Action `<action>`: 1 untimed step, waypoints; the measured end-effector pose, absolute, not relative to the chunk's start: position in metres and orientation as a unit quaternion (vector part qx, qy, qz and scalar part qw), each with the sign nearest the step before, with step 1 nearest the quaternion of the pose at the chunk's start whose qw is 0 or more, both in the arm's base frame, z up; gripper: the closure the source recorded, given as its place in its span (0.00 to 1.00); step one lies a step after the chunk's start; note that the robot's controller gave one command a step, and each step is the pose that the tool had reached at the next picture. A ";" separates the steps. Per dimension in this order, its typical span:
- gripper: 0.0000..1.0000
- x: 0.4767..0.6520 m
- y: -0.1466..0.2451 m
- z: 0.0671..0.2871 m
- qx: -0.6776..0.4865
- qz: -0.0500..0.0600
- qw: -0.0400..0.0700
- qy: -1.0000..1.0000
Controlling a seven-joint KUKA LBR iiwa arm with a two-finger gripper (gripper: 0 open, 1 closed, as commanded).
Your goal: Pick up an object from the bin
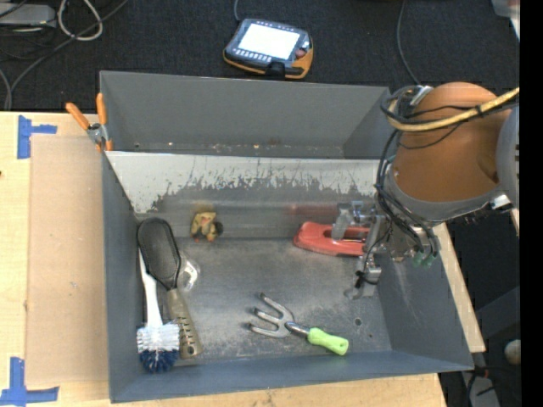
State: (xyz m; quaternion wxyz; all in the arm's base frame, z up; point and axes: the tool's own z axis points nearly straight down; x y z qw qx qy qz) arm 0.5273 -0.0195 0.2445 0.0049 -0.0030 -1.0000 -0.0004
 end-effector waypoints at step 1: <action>0.00 0.529 -0.019 0.249 -0.003 0.000 0.001 -1.000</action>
Offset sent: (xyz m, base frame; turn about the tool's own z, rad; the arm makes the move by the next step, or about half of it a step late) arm -0.0278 0.0165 -0.1745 0.1152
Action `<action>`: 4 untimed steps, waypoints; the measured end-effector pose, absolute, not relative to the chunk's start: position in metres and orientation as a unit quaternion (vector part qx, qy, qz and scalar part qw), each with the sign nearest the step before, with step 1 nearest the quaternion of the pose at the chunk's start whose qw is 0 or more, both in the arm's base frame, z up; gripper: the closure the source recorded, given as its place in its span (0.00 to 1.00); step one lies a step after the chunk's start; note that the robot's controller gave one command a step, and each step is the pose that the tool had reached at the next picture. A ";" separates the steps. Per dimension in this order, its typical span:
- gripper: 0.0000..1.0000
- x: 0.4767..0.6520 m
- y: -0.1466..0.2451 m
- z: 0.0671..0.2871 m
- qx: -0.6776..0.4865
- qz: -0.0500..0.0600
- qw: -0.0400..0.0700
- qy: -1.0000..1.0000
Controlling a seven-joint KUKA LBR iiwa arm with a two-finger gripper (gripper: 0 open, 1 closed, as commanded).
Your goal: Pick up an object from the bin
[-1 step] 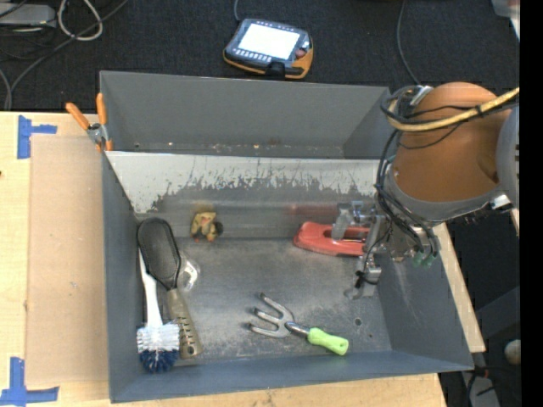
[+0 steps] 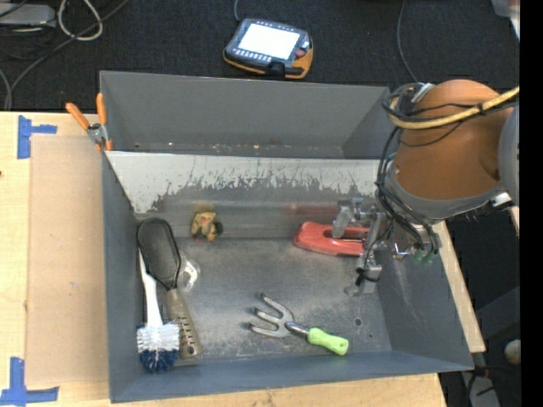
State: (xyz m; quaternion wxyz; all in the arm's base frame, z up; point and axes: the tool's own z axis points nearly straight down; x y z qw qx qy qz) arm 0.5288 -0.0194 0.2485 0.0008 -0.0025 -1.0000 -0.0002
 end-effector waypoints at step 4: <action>0.00 0.479 0.014 0.072 -0.017 0.000 -0.012 -1.000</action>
Offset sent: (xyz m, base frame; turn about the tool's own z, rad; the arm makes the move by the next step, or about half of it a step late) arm -0.0536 0.0326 -0.1785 0.0209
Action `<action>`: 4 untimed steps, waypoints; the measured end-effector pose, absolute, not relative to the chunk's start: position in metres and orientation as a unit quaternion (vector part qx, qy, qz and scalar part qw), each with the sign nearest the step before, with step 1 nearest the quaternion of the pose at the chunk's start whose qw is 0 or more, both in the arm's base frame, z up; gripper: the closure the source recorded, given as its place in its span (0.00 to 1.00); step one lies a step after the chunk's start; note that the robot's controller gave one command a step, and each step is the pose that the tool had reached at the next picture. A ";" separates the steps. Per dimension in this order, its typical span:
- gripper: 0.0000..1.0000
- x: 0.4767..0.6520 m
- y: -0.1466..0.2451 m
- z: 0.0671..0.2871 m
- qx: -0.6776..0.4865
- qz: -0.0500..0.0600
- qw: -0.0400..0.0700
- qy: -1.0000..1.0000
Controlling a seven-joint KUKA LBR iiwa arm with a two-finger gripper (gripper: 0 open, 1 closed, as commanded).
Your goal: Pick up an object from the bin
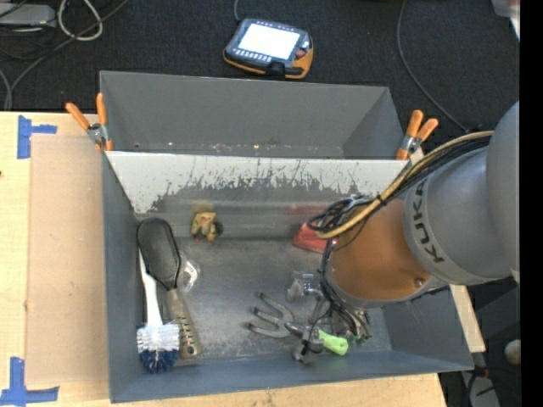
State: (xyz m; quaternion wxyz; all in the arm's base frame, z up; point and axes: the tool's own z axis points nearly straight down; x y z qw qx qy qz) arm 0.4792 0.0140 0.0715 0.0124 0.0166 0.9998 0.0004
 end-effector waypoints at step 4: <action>1.00 0.472 0.019 0.146 0.033 0.000 0.002 0.999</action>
Offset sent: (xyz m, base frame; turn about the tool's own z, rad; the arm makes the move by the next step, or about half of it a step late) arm 0.0000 0.0000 0.0000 0.0000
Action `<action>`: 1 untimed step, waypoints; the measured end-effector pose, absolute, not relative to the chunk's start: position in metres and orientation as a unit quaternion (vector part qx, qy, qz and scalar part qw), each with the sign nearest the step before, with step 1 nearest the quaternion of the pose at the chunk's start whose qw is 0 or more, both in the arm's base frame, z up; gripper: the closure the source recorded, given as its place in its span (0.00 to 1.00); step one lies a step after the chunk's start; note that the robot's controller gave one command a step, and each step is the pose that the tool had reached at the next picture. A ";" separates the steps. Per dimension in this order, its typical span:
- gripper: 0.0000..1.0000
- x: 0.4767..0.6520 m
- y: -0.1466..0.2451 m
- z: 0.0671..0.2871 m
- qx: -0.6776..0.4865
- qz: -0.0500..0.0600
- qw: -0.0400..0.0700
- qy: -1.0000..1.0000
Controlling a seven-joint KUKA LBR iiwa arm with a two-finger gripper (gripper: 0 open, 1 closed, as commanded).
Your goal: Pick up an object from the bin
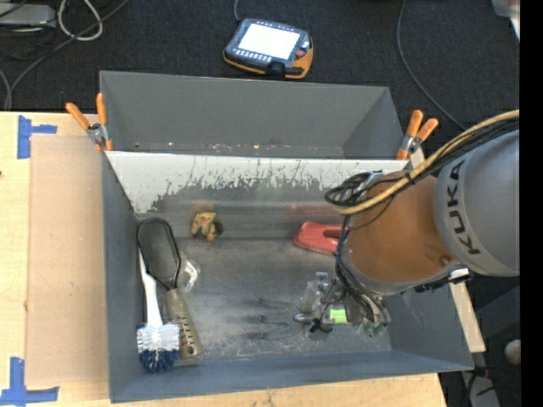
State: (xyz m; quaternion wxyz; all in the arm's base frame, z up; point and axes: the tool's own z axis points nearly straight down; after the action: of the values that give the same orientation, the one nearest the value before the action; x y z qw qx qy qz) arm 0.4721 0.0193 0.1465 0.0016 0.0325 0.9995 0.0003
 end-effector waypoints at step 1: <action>1.00 0.473 0.019 0.179 0.032 0.000 0.003 0.999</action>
Offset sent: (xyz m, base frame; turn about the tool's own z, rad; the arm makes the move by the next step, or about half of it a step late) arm 0.0004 -0.0003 0.0513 -0.0004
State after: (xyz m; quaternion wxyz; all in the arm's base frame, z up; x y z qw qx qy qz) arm 0.4728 0.0192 0.1786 0.0027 0.0322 0.9995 0.0004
